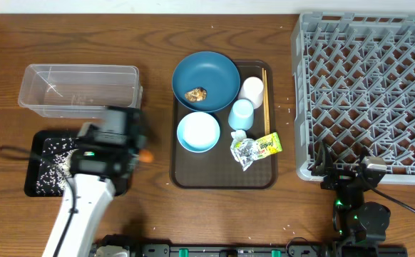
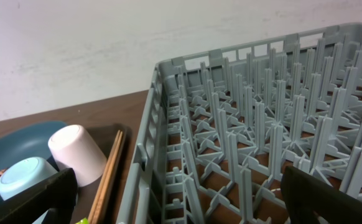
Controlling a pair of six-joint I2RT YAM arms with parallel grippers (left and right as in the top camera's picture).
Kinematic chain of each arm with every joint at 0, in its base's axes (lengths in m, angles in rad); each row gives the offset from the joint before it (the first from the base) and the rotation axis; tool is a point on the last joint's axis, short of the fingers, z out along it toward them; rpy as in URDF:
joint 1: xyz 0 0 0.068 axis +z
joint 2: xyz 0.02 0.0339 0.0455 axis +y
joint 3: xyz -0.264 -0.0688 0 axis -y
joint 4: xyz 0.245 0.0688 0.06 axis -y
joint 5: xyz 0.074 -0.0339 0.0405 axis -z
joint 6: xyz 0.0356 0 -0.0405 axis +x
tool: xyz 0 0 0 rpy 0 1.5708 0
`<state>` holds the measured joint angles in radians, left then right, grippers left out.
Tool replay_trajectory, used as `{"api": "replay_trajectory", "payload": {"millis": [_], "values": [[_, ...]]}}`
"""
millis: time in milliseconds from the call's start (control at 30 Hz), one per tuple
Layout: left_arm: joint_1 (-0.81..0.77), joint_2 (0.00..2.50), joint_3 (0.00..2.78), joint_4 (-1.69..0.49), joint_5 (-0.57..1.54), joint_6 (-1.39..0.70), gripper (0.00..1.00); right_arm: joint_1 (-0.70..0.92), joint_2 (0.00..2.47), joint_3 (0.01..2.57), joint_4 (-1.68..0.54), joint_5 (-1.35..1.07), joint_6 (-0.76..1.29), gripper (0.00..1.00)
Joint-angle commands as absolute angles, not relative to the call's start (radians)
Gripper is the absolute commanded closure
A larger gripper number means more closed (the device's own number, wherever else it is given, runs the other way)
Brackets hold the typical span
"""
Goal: Sort waste into correct bins and load items into the dishwasher rack
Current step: 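Carry the carrot with the left gripper onto the black tray, then release the carrot and move the left gripper to the blue bowl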
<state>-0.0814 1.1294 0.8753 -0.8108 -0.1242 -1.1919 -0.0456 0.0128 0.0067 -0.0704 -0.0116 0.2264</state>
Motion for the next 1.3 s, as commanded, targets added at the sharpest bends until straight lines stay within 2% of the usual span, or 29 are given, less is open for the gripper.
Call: {"api": "replay_trajectory", "payload": {"millis": [0, 133, 267, 567, 800, 867, 900, 1267], "values": [[0.086, 1.137, 0.872, -0.801, -0.149, -1.053, 0.81, -0.061, 0.011, 0.006, -0.074, -0.019, 0.223, 0.01], [0.263, 1.185, 0.872, -0.722, -0.15, -0.992, 0.81, -0.061, 0.011, 0.006, -0.074, -0.019, 0.223, 0.01], [0.376, 1.267, 0.872, -0.644, -0.146, -0.976, 0.81, -0.061, 0.011, 0.006, -0.074, -0.019, 0.223, 0.01], [0.44, 1.465, 0.872, -0.577, -0.143, -0.976, 0.8, -0.061, 0.011, 0.006, -0.074, -0.019, 0.223, 0.01], [0.44, 1.454, 0.873, -0.581, -0.137, -0.976, 0.53, -0.061, 0.011, 0.006, -0.074, -0.019, 0.223, 0.01], [0.44, 1.436, 0.873, -0.585, -0.111, -0.976, 0.25, -0.061, 0.011, 0.006, -0.074, -0.019, 0.223, 0.01], [0.44, 1.427, 0.873, -0.586, -0.094, -0.976, 0.22, -0.061, 0.011, 0.006, -0.074, -0.019, 0.223, 0.01], [0.44, 1.234, 0.873, -0.694, 0.042, -0.953, 0.21, -0.061, 0.011, 0.006, -0.074, -0.019, 0.223, 0.01]]}}
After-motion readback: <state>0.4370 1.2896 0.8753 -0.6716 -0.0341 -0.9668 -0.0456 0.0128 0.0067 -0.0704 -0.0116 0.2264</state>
